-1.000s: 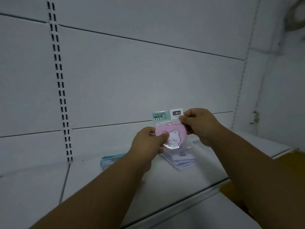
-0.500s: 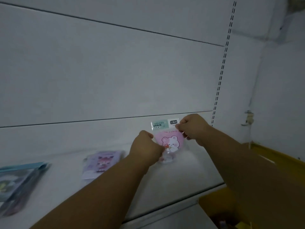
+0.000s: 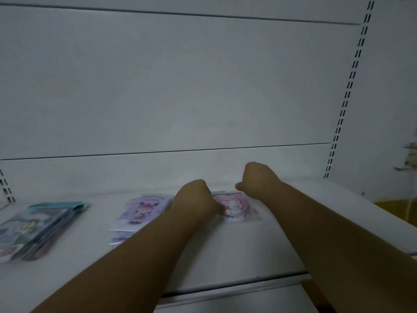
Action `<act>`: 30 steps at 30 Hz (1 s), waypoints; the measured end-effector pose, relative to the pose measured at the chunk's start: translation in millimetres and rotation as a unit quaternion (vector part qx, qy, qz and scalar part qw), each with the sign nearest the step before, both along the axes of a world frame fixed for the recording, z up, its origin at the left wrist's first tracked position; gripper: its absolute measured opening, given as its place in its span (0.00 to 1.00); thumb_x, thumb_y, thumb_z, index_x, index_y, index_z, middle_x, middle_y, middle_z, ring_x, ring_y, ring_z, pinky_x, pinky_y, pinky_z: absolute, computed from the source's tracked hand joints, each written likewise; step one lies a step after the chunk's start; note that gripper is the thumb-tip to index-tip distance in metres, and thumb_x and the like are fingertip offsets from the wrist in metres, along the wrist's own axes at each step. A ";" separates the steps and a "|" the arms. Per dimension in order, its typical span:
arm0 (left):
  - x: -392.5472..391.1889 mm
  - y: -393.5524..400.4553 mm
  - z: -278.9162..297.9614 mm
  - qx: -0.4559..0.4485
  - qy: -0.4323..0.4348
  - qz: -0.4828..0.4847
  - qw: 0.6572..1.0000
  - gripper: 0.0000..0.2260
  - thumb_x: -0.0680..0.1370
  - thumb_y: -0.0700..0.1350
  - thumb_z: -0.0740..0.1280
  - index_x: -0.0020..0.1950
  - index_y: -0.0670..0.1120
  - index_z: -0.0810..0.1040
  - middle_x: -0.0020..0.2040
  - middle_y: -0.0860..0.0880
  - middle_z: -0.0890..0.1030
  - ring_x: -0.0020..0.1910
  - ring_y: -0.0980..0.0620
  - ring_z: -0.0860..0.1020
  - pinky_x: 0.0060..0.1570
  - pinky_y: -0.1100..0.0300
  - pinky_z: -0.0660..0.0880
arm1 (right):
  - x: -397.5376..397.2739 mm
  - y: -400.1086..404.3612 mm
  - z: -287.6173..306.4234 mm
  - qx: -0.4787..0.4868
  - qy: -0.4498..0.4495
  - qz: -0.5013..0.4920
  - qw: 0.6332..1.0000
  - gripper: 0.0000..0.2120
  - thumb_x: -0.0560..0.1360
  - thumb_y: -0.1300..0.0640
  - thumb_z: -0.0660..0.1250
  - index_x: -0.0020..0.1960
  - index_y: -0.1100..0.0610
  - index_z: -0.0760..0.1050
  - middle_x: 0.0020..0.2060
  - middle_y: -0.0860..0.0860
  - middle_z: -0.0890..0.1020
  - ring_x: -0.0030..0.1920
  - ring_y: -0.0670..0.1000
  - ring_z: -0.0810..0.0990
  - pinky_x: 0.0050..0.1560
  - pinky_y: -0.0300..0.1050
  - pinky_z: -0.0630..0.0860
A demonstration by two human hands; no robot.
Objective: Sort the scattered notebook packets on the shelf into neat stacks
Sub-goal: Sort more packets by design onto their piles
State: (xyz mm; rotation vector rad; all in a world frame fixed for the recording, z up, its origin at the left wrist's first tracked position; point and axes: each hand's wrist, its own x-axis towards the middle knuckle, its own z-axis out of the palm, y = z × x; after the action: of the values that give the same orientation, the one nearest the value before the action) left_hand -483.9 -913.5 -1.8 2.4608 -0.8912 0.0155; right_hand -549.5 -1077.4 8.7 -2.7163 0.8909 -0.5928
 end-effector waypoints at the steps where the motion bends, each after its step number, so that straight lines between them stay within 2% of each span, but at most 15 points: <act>1: 0.4 1.7 2.0 -0.011 -0.006 0.000 1.000 0.20 0.67 0.53 0.75 0.54 0.46 0.76 0.48 0.49 0.78 0.43 0.52 0.73 0.41 0.61 0.67 | 1.2 3.9 3.0 -0.008 -0.014 0.016 1.000 0.10 0.67 0.54 0.71 0.39 0.57 0.70 0.33 0.49 0.73 0.37 0.51 0.73 0.32 0.39 0.64; 3: 1.0 10.0 8.2 -0.037 -0.030 -0.003 0.999 0.20 0.68 0.53 0.74 0.55 0.48 0.75 0.45 0.51 0.76 0.43 0.52 0.73 0.41 0.61 0.67 | 4.3 17.9 12.4 -0.018 -0.059 0.043 0.997 0.11 0.69 0.52 0.71 0.46 0.56 0.73 0.38 0.50 0.76 0.39 0.50 0.73 0.36 0.41 0.66; 6: 3.9 36.5 21.2 -0.049 -0.085 -0.022 0.995 0.19 0.71 0.55 0.72 0.58 0.49 0.75 0.50 0.50 0.78 0.44 0.53 0.75 0.43 0.61 0.70 | 11.9 53.4 31.6 -0.047 -0.118 0.088 0.988 0.13 0.71 0.48 0.70 0.51 0.53 0.73 0.42 0.48 0.74 0.41 0.49 0.76 0.37 0.41 0.69; 9: 21.1 95.5 32.8 -0.054 -0.199 -0.017 0.978 0.19 0.72 0.58 0.69 0.60 0.52 0.74 0.54 0.50 0.77 0.48 0.52 0.76 0.45 0.59 0.73 | 29.5 109.8 53.2 -0.103 -0.123 0.145 0.976 0.13 0.72 0.46 0.67 0.52 0.52 0.72 0.46 0.50 0.75 0.42 0.50 0.76 0.42 0.46 0.74; 11: 40.2 151.3 37.1 -0.046 -0.243 0.008 0.969 0.18 0.73 0.58 0.67 0.60 0.52 0.74 0.54 0.51 0.76 0.49 0.52 0.75 0.45 0.60 0.73 | 47.9 157.6 66.2 -0.127 -0.132 0.182 0.966 0.13 0.73 0.46 0.65 0.52 0.52 0.71 0.47 0.51 0.76 0.43 0.51 0.76 0.42 0.47 0.74; 15: 77.1 284.3 38.1 0.001 -0.228 0.077 0.971 0.17 0.74 0.58 0.67 0.60 0.55 0.73 0.57 0.52 0.76 0.52 0.51 0.75 0.52 0.56 0.76 | 97.0 275.9 82.6 -0.157 -0.145 0.253 0.943 0.16 0.74 0.45 0.64 0.56 0.52 0.70 0.49 0.52 0.76 0.46 0.53 0.76 0.43 0.47 0.74; 22: 120.4 522.7 27.5 0.042 -0.242 0.216 0.945 0.17 0.74 0.58 0.65 0.62 0.55 0.73 0.58 0.51 0.77 0.53 0.51 0.74 0.51 0.57 0.74 | 196.2 510.3 87.9 -0.166 -0.167 0.378 0.895 0.18 0.74 0.43 0.62 0.59 0.53 0.69 0.52 0.53 0.76 0.48 0.54 0.76 0.44 0.49 0.75; 25: 138.4 595.7 23.9 0.059 -0.216 0.255 0.941 0.19 0.75 0.59 0.64 0.64 0.55 0.70 0.58 0.50 0.76 0.55 0.49 0.73 0.53 0.54 0.74 | 232.1 585.8 85.5 -0.165 -0.141 0.393 0.894 0.20 0.74 0.41 0.61 0.59 0.53 0.69 0.52 0.54 0.75 0.48 0.56 0.76 0.42 0.47 0.71; 30: 187.7 673.4 10.9 0.058 -0.192 0.287 0.937 0.18 0.75 0.58 0.64 0.63 0.54 0.71 0.57 0.50 0.76 0.54 0.49 0.73 0.53 0.54 0.73 | 301.1 656.9 78.2 -0.163 -0.074 0.394 0.901 0.22 0.74 0.42 0.60 0.62 0.55 0.69 0.56 0.57 0.74 0.53 0.59 0.76 0.45 0.49 0.70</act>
State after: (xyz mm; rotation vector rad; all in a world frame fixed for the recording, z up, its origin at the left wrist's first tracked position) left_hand -296.2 -240.1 9.1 2.7934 -0.2854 0.6858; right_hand -248.4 -420.5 86.9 -2.9103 -0.4028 -0.7805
